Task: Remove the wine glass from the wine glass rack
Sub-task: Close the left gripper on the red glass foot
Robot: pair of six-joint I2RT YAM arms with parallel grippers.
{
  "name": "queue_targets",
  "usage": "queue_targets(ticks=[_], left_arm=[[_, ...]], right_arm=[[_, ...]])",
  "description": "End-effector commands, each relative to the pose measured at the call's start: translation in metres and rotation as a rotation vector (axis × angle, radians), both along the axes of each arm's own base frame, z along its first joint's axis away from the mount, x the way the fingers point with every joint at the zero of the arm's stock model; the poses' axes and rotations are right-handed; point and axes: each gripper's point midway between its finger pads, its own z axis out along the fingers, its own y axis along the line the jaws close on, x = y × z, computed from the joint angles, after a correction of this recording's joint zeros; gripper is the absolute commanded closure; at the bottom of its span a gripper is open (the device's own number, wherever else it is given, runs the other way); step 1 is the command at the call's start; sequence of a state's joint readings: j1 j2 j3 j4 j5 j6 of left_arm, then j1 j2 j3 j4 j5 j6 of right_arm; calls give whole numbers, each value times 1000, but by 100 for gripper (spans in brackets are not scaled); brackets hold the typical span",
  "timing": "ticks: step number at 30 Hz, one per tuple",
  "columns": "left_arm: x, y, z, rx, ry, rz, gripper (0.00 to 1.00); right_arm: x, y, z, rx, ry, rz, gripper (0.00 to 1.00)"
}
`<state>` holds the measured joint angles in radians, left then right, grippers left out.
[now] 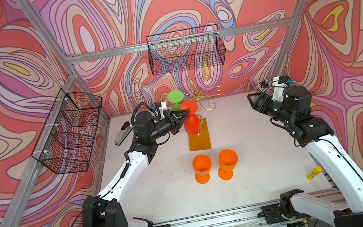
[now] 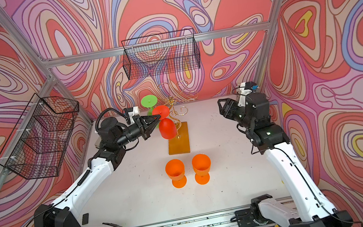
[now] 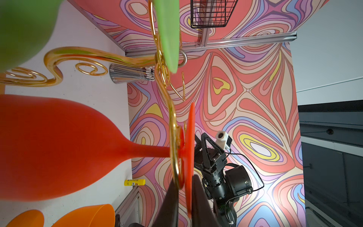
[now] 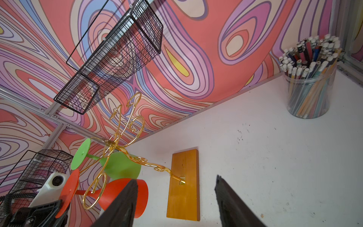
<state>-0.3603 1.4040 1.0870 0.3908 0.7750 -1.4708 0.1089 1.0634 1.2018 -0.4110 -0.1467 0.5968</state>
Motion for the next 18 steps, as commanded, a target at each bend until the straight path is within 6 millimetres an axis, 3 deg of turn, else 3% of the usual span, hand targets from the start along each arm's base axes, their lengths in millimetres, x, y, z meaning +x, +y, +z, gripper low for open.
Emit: queue_targets(ticks=[1,13,18], left_arm=[[-2,-3,24,-31,-62,-21,89],[-4,-2,29,-35,-64,-19,100],[-5,-1,32,-34,-63,-17,100]], right_arm=[[2,-2,-4,-1,2,-13,34],[5,-1,-3,1,-1,-9,33],[6,-1,-3,4,-2,-8,34]])
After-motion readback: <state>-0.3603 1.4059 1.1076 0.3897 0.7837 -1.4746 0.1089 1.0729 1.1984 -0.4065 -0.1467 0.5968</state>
